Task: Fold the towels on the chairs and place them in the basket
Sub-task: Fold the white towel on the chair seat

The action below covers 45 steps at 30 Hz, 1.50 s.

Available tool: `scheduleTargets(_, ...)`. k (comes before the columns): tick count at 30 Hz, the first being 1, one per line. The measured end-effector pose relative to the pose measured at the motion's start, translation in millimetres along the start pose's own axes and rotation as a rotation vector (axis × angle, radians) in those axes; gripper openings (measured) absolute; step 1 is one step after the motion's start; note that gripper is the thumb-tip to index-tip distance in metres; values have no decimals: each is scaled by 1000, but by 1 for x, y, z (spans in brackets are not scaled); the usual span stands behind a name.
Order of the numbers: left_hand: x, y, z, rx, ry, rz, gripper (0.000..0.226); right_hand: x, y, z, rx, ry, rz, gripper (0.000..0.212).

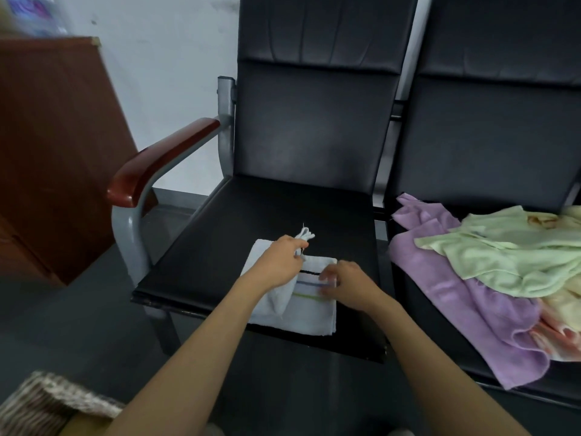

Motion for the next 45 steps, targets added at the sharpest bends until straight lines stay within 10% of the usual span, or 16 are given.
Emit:
scheduleTargets(8, -12, 36, 0, 149, -32, -177, 48, -6, -3, 19, 161, -84, -16, 42)
scheduleTargets(12, -12, 45, 7, 239, -30, 130, 54, -13, -5, 24, 216, -60, -122, 31)
scheduleTargets(20, 51, -5, 8, -306, 97, -173, 33, -17, -16, 22, 209, -10, -59, 22)
scheduleTargets(29, 80, 33, 11, 16, -80, -463, 54, 46, -4, -7, -209, 2, 115, 38)
scheduleTargets(45, 81, 38, 14, -97, -167, -374, 60, 10, 47, 8, -51, 244, 157, 61)
Point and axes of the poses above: each hand's wrist, its own z-axis away from the middle knuckle, its own y-axis out of the palm, x = y × z, the point moved 1 cm from there along -z, towards the middle knuckle, and after that the axes turned 13 degrees about z, right-handed, at the moved point
